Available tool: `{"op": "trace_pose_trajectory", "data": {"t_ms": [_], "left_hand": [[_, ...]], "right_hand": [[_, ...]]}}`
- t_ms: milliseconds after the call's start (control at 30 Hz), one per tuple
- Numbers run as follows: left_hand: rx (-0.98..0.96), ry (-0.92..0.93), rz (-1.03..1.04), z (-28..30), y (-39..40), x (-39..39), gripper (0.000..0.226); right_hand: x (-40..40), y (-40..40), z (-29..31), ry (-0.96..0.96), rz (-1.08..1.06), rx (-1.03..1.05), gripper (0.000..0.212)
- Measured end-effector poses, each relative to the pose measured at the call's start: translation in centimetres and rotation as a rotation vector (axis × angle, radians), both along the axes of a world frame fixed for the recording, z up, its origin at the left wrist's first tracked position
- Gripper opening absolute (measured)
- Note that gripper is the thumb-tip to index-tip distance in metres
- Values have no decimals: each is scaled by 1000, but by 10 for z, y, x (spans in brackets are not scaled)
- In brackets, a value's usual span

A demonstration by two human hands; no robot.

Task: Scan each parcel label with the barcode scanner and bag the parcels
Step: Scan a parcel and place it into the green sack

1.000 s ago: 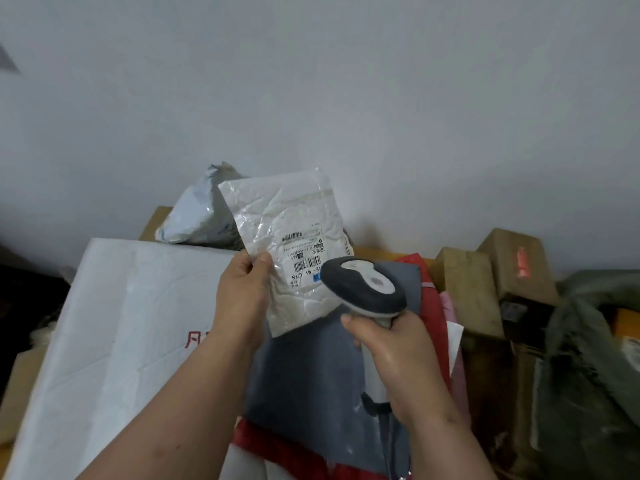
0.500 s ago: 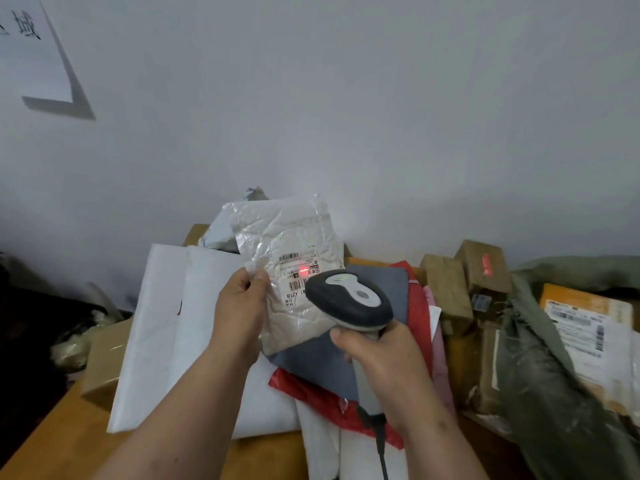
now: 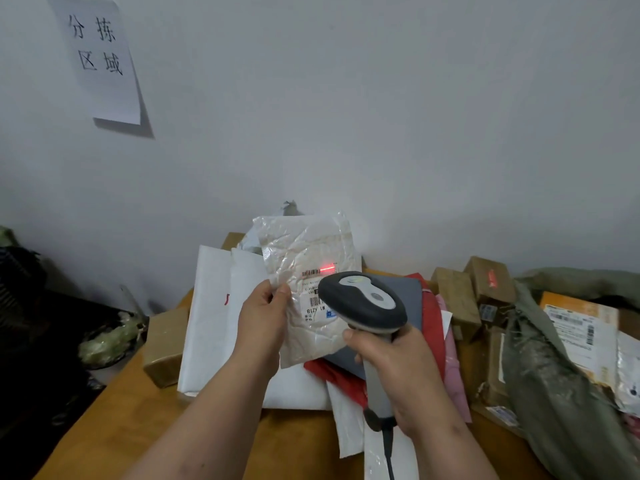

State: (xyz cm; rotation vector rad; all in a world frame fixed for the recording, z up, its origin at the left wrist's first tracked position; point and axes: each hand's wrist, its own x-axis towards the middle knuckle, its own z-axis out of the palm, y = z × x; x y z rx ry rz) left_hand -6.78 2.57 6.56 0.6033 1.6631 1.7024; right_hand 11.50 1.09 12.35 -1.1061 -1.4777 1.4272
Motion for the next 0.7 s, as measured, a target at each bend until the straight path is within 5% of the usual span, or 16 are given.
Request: {"op": "trace_pose_trajectory", "data": {"t_ms": [700], "left_hand": [[21,15,-28,11,-20,15,18]], "right_hand": [[12,-20,6,-6,-2,113,50]]}}
